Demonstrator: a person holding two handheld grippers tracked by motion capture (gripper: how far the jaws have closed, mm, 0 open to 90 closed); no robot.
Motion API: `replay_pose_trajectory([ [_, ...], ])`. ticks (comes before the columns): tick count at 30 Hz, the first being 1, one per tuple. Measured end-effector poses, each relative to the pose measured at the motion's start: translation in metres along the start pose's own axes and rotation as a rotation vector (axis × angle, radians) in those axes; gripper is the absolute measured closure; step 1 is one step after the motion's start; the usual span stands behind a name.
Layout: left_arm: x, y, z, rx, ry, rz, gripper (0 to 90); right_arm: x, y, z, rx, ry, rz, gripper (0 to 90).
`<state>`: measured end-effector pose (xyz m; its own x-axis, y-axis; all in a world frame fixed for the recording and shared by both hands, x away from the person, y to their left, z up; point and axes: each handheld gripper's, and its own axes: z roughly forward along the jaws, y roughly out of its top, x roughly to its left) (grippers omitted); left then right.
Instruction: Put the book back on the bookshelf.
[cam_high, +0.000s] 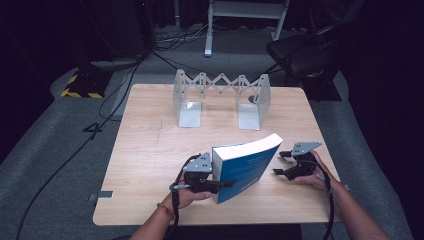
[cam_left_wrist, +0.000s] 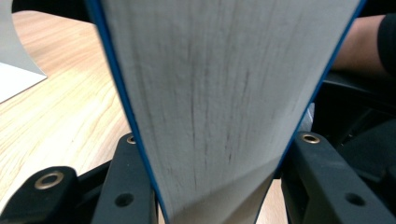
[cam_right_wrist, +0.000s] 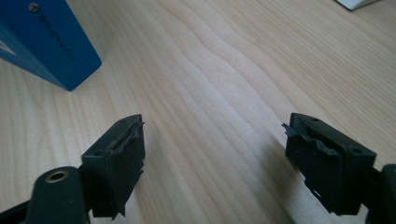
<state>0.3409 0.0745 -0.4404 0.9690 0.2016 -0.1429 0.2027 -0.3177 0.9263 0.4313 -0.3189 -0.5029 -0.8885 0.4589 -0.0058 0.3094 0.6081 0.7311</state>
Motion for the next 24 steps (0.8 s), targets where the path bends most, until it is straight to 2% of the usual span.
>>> replay_pose_trajectory([
  [2, 0.0, 0.0, -0.002, 0.006, -0.006, 0.006, 59.9, 0.003, 0.001, 0.001, 0.0, 0.013, -0.012, 19.4],
  [3, -0.001, 0.0, -0.006, 0.025, -0.02, 0.02, 59.9, 0.004, 0.001, 0.001, -0.001, 0.016, -0.017, 19.4],
  [6, -0.004, 0.001, -0.007, 0.044, -0.01, 0.042, 59.7, 0.004, 0.001, 0.001, -0.003, 0.021, -0.02, 19.3],
  [9, -0.008, 0.002, -0.006, 0.06, -0.006, 0.069, 59.1, 0.008, 0.002, 0.003, -0.006, 0.046, -0.042, 19.4],
  [15, -0.009, 0.001, -0.006, 0.065, -0.014, 0.064, 58.9, 0.018, 0.006, 0.007, -0.011, 0.089, -0.083, 19.9],
  [19, -0.006, -0.001, -0.007, 0.056, -0.049, 0.049, 59.2, 0.019, 0.006, 0.008, -0.015, 0.091, -0.095, 20.4],
  [24, -0.003, 0.0, -0.01, 0.065, -0.08, 0.044, 59.2, 0.024, 0.007, 0.01, -0.018, 0.118, -0.105, 21.0],
])
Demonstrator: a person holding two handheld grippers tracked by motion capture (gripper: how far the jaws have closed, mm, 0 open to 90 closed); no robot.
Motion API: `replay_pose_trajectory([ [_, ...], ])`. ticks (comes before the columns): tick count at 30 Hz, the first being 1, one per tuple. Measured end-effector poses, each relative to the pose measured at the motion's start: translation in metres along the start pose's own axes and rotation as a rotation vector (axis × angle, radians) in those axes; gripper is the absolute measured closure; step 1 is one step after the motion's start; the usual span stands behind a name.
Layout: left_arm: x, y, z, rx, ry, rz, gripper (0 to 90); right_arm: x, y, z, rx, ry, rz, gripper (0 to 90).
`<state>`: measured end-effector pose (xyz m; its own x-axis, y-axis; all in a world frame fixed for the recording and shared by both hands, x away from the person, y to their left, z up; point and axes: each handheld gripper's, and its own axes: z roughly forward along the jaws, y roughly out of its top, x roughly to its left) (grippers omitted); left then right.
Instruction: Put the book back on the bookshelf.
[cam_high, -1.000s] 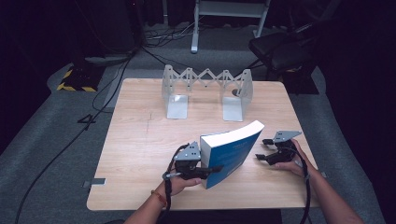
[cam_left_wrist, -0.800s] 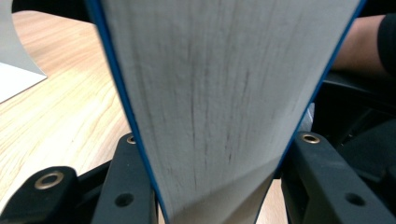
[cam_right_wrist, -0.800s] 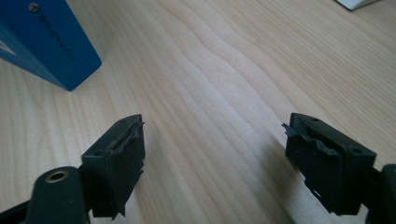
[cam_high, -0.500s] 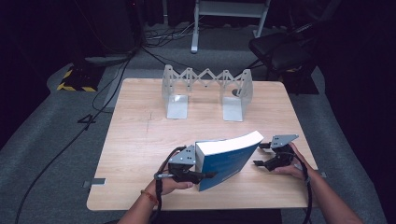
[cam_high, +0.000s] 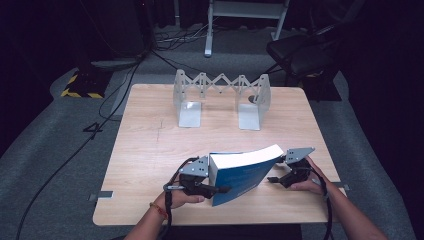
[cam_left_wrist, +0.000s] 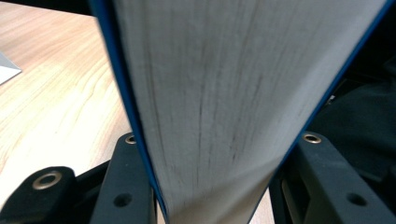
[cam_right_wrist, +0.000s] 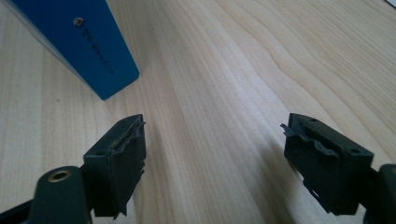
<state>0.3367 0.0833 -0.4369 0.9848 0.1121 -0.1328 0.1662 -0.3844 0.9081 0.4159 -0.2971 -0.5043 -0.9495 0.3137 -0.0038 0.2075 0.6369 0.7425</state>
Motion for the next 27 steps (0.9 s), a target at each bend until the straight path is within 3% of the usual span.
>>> replay_pose_trajectory([
  [4, 0.0, 0.002, -0.005, 0.038, -0.019, 0.022, 59.3, 0.006, 0.002, 0.002, -0.002, 0.022, -0.02, 21.1],
  [8, -0.001, 0.002, -0.005, 0.041, -0.017, 0.029, 58.8, 0.012, 0.005, 0.005, -0.001, 0.048, -0.045, 21.8],
  [13, -0.003, 0.001, -0.006, 0.044, 0.016, 0.034, 56.1, 0.019, 0.009, 0.008, -0.01, 0.083, -0.07, 24.7],
  [17, -0.006, -0.001, -0.008, 0.056, 0.056, 0.045, 54.9, 0.024, 0.012, 0.009, -0.054, 0.112, -0.066, 25.9],
  [23, -0.008, -0.001, -0.007, 0.069, 0.061, 0.059, 55.1, 0.04, 0.025, 0.014, -0.083, 0.133, -0.11, 27.7],
  [27, -0.012, -0.001, -0.006, 0.079, 0.095, 0.076, 54.8, 0.049, 0.035, 0.016, -0.121, 0.158, -0.128, 29.4],
])
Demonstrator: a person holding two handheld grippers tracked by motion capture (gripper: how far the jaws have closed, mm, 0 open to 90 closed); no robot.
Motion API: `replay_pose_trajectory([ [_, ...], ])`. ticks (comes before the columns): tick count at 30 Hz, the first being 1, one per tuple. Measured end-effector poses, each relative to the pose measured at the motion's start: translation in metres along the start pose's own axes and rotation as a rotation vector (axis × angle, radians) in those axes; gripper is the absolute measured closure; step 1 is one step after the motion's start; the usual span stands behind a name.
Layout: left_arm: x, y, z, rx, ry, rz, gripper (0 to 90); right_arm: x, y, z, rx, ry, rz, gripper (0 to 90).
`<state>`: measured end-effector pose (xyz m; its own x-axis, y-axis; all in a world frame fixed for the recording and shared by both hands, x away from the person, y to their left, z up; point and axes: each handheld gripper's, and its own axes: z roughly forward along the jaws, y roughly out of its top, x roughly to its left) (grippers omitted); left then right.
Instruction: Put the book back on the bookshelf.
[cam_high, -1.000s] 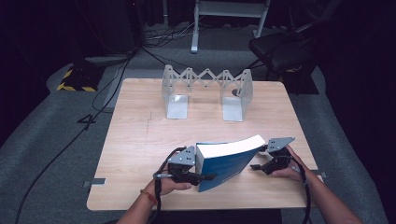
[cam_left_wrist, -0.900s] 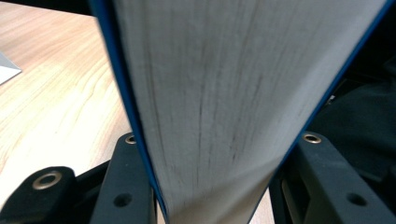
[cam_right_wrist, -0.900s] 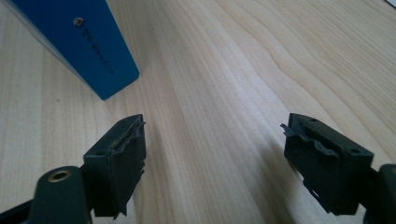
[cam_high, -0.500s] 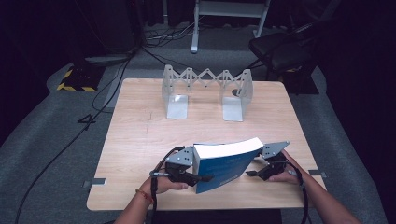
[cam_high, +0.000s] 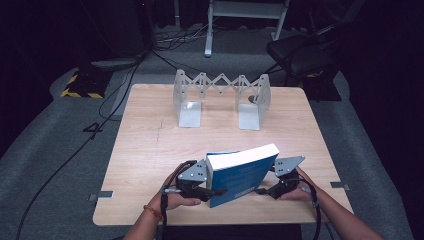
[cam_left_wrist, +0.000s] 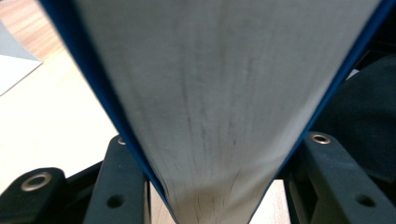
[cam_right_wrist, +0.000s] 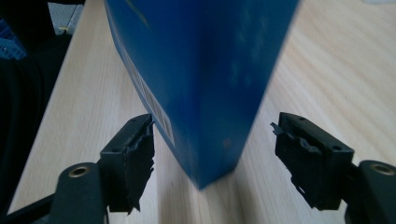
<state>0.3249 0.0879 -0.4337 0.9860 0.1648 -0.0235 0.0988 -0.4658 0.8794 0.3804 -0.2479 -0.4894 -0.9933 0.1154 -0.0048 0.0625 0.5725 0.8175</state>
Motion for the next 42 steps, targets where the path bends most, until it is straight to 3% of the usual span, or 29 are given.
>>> replay_pose_trajectory([
  [4, -0.005, 0.001, 0.0, 0.023, 0.028, 0.018, 53.9, 0.005, 0.015, -0.004, -0.084, 0.016, -0.018, 34.0],
  [5, -0.005, 0.001, 0.0, 0.023, 0.028, 0.018, 53.9, 0.005, 0.015, -0.004, -0.084, 0.016, -0.018, 34.0],
  [8, -0.013, 0.001, 0.0, 0.045, 0.087, 0.048, 53.1, 0.01, 0.031, -0.011, -0.151, 0.026, -0.042, 34.9],
  [12, -0.021, -0.01, 0.001, 0.094, 0.137, 0.04, 49.2, 0.013, 0.047, -0.02, -0.217, 0.036, -0.047, 37.3],
  [14, -0.021, -0.013, 0.002, 0.097, 0.144, 0.028, 46.9, 0.014, 0.052, -0.022, -0.217, 0.034, -0.062, 37.0],
  [15, -0.023, -0.022, 0.005, 0.093, 0.169, -0.032, 45.3, 0.015, 0.054, -0.022, -0.214, 0.032, -0.07, 36.8],
  [16, -0.024, -0.026, 0.007, 0.102, 0.185, -0.051, 44.8, 0.016, 0.056, -0.022, -0.209, 0.027, -0.08, 36.7],
  [18, -0.028, -0.033, 0.009, 0.119, 0.23, -0.063, 42.3, 0.017, 0.058, -0.023, -0.222, 0.028, -0.077, 37.6],
  [21, -0.029, -0.037, 0.01, 0.105, 0.242, -0.09, 46.6, 0.019, 0.06, -0.024, -0.215, 0.014, -0.083, 40.3],
  [24, -0.03, -0.037, 0.012, 0.105, 0.27, -0.086, 46.4, 0.018, 0.061, -0.025, -0.215, 0.013, -0.079, 42.6],
  [26, -0.031, -0.036, 0.015, 0.116, 0.318, -0.076, 47.0, 0.018, 0.061, -0.026, -0.212, 0.001, -0.075, 46.3],
  [27, -0.03, -0.035, 0.015, 0.111, 0.338, -0.092, 47.1, 0.019, 0.061, -0.027, -0.213, -0.004, -0.073, 48.6],
  [28, -0.026, -0.036, 0.015, 0.101, 0.334, -0.118, 46.6, 0.019, 0.061, -0.029, -0.216, -0.006, -0.074, 51.0],
  [30, -0.02, -0.035, 0.016, 0.096, 0.349, -0.126, 44.1, 0.021, 0.06, -0.032, -0.229, 0.002, -0.081, 57.2],
  [32, -0.017, -0.033, 0.019, 0.107, 0.362, -0.117, 41.3, 0.024, 0.06, -0.034, -0.231, 0.006, -0.09, 59.3],
  [35, -0.012, -0.031, 0.021, 0.117, 0.363, -0.118, 38.8, 0.031, 0.063, -0.036, -0.214, -0.027, -0.128, 60.4],
  [41, 0.0, -0.026, 0.025, 0.13, 0.357, -0.101, 37.8, 0.031, 0.062, -0.039, -0.212, -0.056, -0.115, 60.6],
  [42, 0.006, -0.023, 0.029, 0.135, 0.369, -0.089, 37.3, 0.029, 0.061, -0.04, -0.209, -0.081, -0.108, 60.6],
])
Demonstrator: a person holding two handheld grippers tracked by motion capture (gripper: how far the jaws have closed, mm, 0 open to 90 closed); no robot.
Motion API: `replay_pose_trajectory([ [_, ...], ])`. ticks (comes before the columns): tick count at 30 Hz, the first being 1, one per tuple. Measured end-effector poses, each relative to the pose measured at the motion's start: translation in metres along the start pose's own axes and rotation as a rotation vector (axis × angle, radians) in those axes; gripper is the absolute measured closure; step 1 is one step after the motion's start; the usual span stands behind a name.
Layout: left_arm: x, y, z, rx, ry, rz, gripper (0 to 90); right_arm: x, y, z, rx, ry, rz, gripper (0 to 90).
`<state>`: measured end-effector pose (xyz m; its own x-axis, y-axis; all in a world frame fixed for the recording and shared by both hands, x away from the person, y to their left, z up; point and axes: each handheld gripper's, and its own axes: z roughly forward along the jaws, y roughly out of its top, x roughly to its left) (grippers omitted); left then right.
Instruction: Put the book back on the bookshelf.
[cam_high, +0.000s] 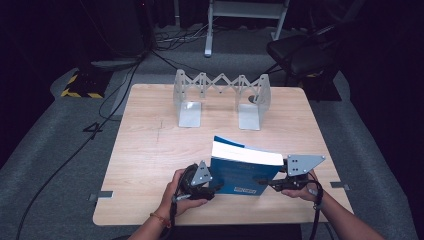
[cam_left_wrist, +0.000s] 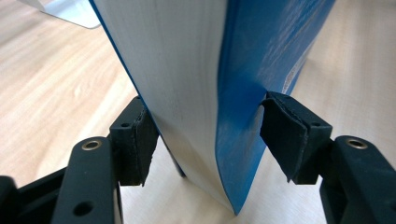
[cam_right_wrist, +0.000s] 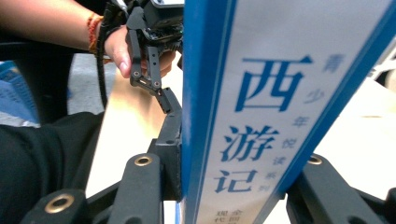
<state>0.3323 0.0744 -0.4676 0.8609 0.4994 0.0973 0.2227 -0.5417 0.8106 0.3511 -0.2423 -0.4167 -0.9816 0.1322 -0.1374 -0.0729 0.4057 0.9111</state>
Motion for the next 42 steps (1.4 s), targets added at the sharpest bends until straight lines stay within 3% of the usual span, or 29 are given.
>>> replay_pose_trajectory([
  [4, 0.003, 0.007, 0.006, -0.009, 0.042, 0.012, 36.7, -0.006, -0.004, -0.006, 0.004, -0.051, 0.022, 60.4],
  [7, 0.01, 0.016, 0.009, -0.054, 0.104, -0.002, 37.1, -0.012, -0.008, -0.013, 0.002, -0.087, 0.051, 60.3],
  [8, 0.013, 0.018, 0.01, -0.063, 0.1, -0.013, 37.1, -0.013, -0.009, -0.015, 0.0, -0.096, 0.059, 60.4],
  [10, 0.014, 0.021, 0.015, -0.066, 0.117, 0.003, 36.8, -0.015, -0.011, -0.019, 0.005, -0.115, 0.062, 60.2],
  [13, 0.013, 0.024, 0.021, -0.072, 0.108, 0.012, 37.0, -0.015, -0.011, -0.021, 0.012, -0.133, 0.063, 60.2],
  [16, 0.012, 0.031, 0.029, -0.075, 0.102, 0.039, 36.9, -0.016, -0.011, -0.024, 0.021, -0.152, 0.058, 60.2],
  [19, 0.011, 0.038, 0.035, -0.073, 0.129, 0.074, 36.4, -0.018, -0.012, -0.025, 0.022, -0.172, 0.059, 60.2],
  [21, 0.015, 0.041, 0.042, -0.076, 0.135, 0.048, 35.6, -0.02, -0.012, -0.027, 0.027, -0.192, 0.065, 60.2],
  [29, 0.019, 0.049, 0.057, -0.09, 0.138, 0.015, 32.9, -0.025, -0.017, -0.035, 0.025, -0.253, 0.077, 59.2],
  [34, 0.023, 0.041, 0.055, -0.053, 0.136, -0.029, 33.1, -0.026, -0.017, -0.036, 0.019, -0.25, 0.086, 58.9],
  [39, 0.029, 0.025, 0.037, 0.033, 0.119, -0.05, 31.6, -0.027, -0.014, -0.037, 0.011, -0.242, 0.106, 58.9],
  [42, 0.033, 0.009, 0.02, 0.065, 0.071, -0.077, 28.7, -0.028, -0.013, -0.037, 0.002, -0.246, 0.114, 58.9],
])
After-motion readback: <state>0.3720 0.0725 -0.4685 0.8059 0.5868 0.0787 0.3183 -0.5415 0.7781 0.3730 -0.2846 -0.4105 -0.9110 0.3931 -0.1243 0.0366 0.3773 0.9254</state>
